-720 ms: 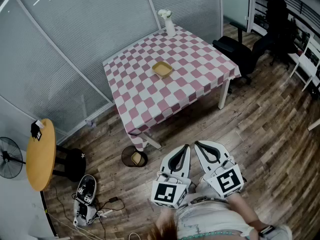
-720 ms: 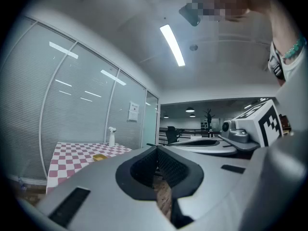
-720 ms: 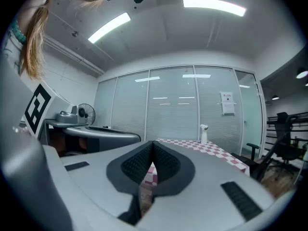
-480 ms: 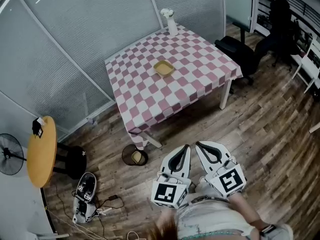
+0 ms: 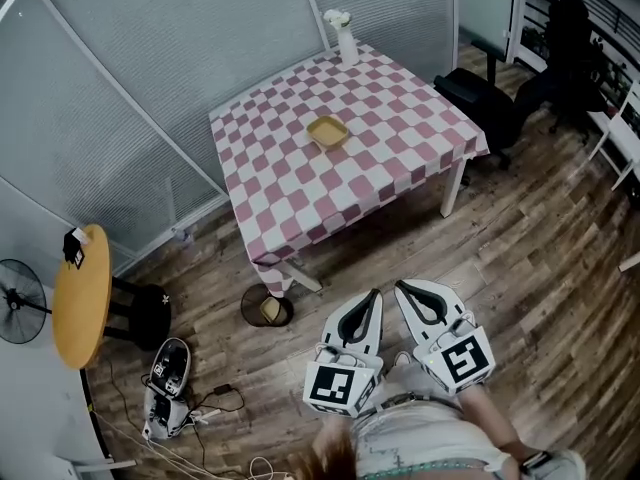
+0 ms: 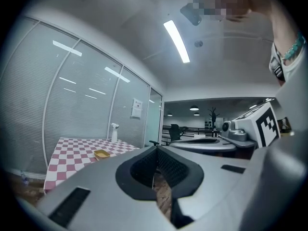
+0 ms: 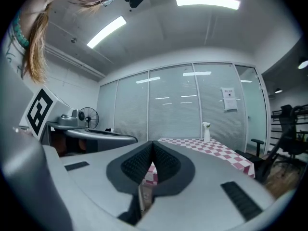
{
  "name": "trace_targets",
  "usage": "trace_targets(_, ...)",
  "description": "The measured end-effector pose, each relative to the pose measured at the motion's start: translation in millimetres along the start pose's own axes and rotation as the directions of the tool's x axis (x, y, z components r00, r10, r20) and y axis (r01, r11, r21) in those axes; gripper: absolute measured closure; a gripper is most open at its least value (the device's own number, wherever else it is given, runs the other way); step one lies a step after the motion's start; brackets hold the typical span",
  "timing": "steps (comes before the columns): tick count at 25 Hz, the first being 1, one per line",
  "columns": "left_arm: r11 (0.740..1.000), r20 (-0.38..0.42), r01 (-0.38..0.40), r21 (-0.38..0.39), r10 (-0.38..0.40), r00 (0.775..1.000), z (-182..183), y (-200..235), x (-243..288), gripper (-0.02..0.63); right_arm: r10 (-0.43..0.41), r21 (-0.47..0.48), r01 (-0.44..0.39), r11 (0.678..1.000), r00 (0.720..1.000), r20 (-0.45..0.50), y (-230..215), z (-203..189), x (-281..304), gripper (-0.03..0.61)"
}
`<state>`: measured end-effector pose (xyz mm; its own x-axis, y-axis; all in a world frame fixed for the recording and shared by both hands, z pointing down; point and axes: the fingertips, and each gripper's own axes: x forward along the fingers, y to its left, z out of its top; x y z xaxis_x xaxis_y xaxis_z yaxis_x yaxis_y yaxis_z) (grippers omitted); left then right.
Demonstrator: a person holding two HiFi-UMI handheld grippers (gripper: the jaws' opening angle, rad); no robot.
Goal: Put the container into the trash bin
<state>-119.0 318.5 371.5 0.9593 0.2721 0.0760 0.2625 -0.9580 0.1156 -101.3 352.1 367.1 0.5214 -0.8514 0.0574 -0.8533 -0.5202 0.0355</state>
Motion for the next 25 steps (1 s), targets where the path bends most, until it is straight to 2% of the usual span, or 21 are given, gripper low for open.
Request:
trace_targets(6,0.999,-0.005,0.043,-0.008,-0.043,0.999,-0.5,23.7,32.8,0.607,-0.034,-0.002,0.034,0.999,0.999,-0.007,-19.9,-4.8,28.8,0.584)
trace_targets(17,0.982,0.014,0.188,0.006,-0.188,0.982,24.4,108.8,119.4,0.607,-0.155,-0.034,0.155,0.987,0.988,0.013,-73.9,9.8,135.3,0.586)
trace_targets(25,0.976,-0.021,0.218,-0.003,-0.218,0.976,27.2,168.8,151.1,0.607,-0.191,-0.015,0.191,0.982,0.981,-0.019,-87.4,8.1,198.0,0.584)
